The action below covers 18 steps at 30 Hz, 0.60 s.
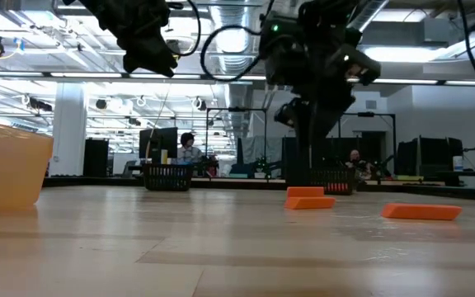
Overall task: Pick & Place School Supplies
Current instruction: Put the orange eraser into the right black bin
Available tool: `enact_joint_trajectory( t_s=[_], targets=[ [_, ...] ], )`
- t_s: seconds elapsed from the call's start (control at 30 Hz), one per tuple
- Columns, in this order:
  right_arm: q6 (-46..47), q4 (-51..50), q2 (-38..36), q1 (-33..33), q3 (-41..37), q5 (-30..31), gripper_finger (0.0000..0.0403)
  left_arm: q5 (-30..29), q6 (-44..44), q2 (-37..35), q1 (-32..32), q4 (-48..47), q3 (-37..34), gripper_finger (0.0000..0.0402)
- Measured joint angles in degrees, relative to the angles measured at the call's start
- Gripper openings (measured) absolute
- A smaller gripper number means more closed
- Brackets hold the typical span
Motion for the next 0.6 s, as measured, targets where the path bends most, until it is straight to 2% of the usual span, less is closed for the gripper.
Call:
enact_joint_trajectory(
  t_s=[0.17, 0.6],
  targets=[
    [-0.3, 0.6, 2.6, -0.4, 0.0, 0.0, 0.0129, -0.2, -1.1, 0.0, 0.0, -0.1, 0.0, 0.0138],
    [1.4, 0.9, 2.7, 0.1, 0.0, -1.8, 0.0129, -0.6, -2.6, 0.0, 0.0, -0.4, 0.0, 0.0138]
  ],
)
